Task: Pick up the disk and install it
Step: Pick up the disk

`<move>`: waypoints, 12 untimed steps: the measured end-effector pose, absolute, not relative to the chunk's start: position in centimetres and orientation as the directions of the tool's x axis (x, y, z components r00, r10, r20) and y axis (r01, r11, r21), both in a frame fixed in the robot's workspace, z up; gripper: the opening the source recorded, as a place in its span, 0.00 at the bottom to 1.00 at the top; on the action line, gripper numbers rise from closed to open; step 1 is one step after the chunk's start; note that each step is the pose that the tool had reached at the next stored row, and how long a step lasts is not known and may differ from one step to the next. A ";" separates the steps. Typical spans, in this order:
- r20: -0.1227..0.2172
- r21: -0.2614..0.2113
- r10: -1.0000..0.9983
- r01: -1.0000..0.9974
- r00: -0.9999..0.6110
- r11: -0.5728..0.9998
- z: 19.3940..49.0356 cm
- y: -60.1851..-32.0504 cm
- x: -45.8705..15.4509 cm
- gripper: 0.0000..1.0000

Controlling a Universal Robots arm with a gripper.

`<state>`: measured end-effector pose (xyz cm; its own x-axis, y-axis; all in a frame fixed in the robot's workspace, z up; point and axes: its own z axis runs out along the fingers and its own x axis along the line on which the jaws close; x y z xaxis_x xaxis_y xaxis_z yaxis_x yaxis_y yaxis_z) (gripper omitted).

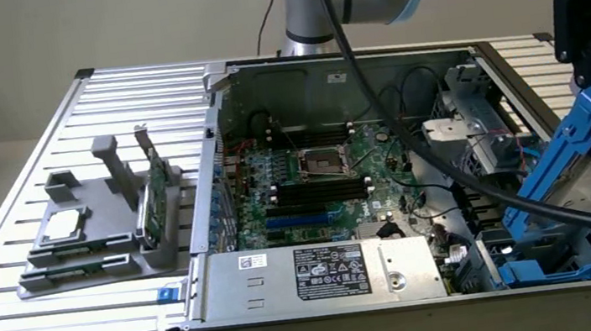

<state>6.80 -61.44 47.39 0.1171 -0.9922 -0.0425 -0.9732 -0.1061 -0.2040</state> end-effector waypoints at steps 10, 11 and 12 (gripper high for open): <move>-0.043 -0.204 -0.994 -0.975 0.099 -0.088 45.6 -61.4 6.8 0.33; -0.042 -0.204 -0.995 -0.975 0.094 -0.083 45.4 -61.4 6.8 0.33; -0.043 -0.204 -0.995 -0.976 0.088 -0.078 45.2 -61.4 6.8 0.33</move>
<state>6.81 -61.44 45.19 0.0885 -0.9952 -0.0426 -0.9758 -0.0780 -0.2041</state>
